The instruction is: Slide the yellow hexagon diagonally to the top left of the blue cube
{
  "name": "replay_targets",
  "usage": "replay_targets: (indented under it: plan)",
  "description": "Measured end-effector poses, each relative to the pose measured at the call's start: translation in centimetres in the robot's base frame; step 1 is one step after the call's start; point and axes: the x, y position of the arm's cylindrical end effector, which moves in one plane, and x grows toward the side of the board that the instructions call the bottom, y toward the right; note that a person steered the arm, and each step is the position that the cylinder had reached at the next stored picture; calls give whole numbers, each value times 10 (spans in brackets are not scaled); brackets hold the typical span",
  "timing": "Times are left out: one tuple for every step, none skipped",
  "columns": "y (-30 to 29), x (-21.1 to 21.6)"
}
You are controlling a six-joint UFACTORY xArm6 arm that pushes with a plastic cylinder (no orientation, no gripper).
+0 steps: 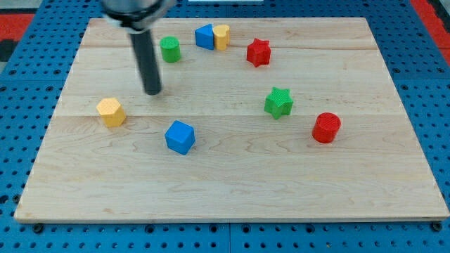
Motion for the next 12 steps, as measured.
replay_targets:
  plan:
    - [-57, 0]
    - [-95, 0]
    - [-94, 51]
    - [-87, 115]
    - [-87, 115]
    - [-84, 93]
    - [-84, 70]
    - [-79, 70]
    - [-30, 70]
    - [-22, 70]
    - [24, 69]
    - [37, 69]
